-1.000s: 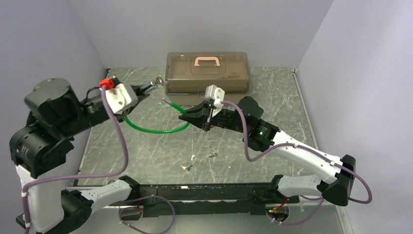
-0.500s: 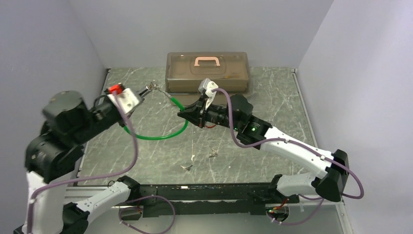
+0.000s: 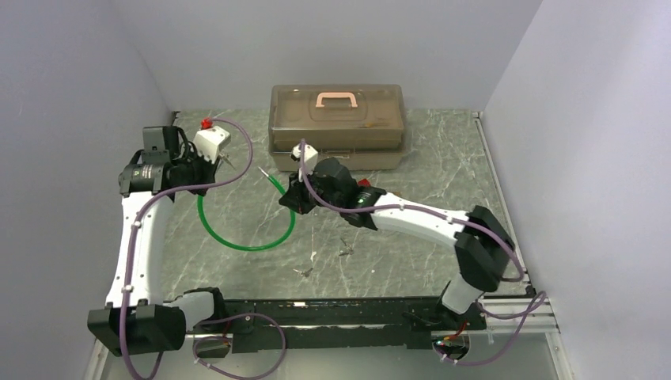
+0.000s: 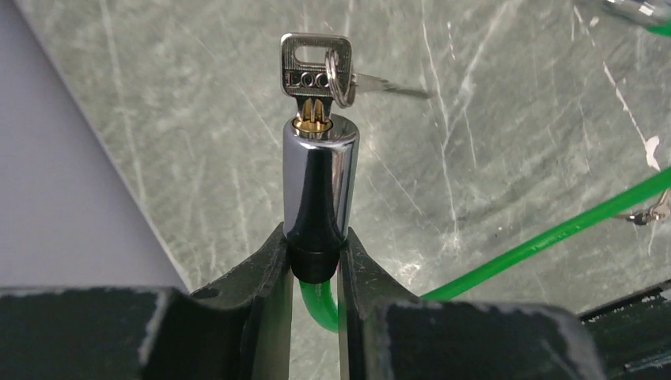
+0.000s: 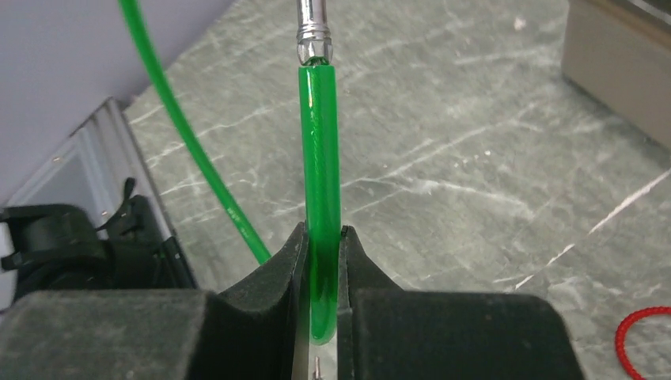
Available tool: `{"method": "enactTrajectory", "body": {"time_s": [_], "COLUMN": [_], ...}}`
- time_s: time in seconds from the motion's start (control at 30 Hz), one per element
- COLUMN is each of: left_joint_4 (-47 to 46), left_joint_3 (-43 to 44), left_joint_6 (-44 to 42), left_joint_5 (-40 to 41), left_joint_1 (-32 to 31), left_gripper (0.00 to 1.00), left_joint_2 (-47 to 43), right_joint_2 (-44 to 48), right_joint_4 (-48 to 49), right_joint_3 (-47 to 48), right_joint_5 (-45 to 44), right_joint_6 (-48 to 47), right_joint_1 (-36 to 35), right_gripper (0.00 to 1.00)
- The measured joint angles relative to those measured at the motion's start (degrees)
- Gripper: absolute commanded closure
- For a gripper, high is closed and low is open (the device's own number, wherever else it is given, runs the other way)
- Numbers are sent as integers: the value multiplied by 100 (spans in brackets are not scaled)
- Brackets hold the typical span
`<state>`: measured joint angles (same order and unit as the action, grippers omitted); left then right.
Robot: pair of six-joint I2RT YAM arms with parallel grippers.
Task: Unlock with the key
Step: Unlock the lock, then place the lock at the center of the board.
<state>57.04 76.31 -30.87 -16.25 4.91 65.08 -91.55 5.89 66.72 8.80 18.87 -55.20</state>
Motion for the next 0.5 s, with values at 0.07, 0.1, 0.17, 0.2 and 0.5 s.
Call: {"method": "enactTrajectory", "body": {"time_s": [0.07, 0.1, 0.17, 0.2, 0.5], "left_joint_4": [-39, -57, -177, -264, -905], "left_joint_3": [-240, -332, -492, -570, -715], "left_joint_6": [-17, -22, -24, -22, -20], "left_joint_5": [-13, -17, -17, -15, 138], "left_joint_1": [22, 28, 28, 37, 317], "left_gripper": [100, 100, 100, 100, 98], "left_joint_2": [92, 153, 306, 398, 1587], "right_joint_2": [-339, -505, -817, -977, -2059], "right_joint_4": [-116, -168, -227, -240, -138], "right_joint_3": [168, 251, 365, 398, 774], "right_joint_5": [-118, -155, -247, -271, -385], "right_joint_6": [120, 184, 299, 367, 822], "right_joint_1": [0, 0, 0, 0, 2], "right_gripper": [100, 100, 100, 99, 87]}}
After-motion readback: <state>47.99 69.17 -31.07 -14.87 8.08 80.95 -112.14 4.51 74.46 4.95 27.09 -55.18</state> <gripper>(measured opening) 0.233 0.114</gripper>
